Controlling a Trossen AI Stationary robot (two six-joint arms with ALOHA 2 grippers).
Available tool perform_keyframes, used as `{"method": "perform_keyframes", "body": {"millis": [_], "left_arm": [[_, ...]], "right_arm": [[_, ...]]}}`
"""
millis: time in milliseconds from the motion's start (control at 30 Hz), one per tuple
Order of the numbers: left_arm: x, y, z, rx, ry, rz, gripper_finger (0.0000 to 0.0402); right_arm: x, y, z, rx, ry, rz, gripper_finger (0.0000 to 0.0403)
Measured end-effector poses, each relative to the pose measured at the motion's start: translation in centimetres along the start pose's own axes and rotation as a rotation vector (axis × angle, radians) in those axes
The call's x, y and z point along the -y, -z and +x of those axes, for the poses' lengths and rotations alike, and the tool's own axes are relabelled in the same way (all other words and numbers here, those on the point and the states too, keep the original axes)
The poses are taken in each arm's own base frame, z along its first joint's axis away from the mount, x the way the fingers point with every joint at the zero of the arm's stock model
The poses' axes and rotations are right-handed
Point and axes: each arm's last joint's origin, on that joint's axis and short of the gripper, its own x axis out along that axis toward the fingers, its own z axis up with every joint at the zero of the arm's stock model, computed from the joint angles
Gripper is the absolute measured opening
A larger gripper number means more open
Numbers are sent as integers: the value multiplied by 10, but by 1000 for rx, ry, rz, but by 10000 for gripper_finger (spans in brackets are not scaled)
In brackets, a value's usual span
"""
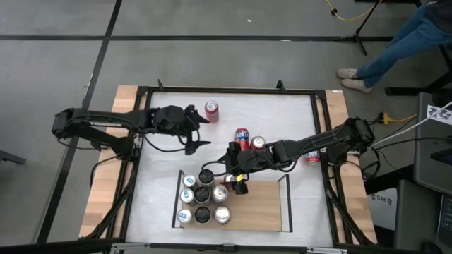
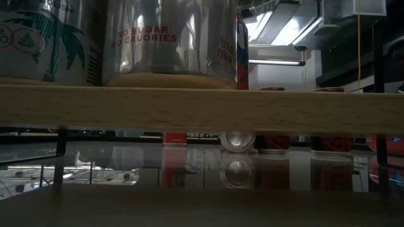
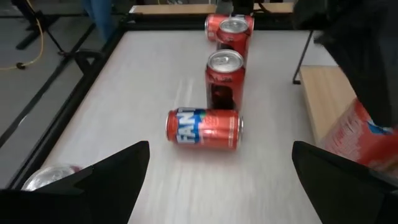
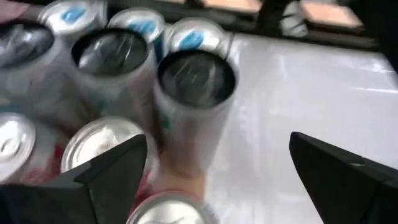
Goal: Place canned beverage on shelf
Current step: Put the red soda can on the shelf aligned with the silver soda can
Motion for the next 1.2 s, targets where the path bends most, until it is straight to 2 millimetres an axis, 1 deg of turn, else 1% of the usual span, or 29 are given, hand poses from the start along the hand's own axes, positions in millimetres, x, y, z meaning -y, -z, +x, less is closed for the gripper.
{"method": "perform_keyframes", "body": {"millis": [167,233,333,433,500,633,733,1067,1200], "left_arm": [[-1,-1,-18,12,-4,-26,387],[-2,-1,-23,19,-10,-27,387],[-1,-2,-26,30,-18,-27,387],[-1,-2,-26,29,-18,-27,387],[-1,-2,-26,29,-18,-28,387],[-1,-2,-26,24,-17,-27,387],[1,-1,-26,21,-11,-24,387],[7,-1,-27,20,15,-10,387],[7,-1,-26,15,15,-10,387]], "right_arm": [[-7,-18,-14,0,139,-24,383],[-11,-22,-19,-20,182,-40,383],[-20,-25,-22,-24,202,-46,383],[-28,-25,-18,-15,197,-40,383],[-32,-21,-14,-38,197,-44,383],[-36,-18,-9,-45,244,-53,383],[-36,-16,-6,-49,280,-55,383],[-39,-5,13,-99,268,-70,383],[-39,-3,14,-114,272,-75,383]]}}
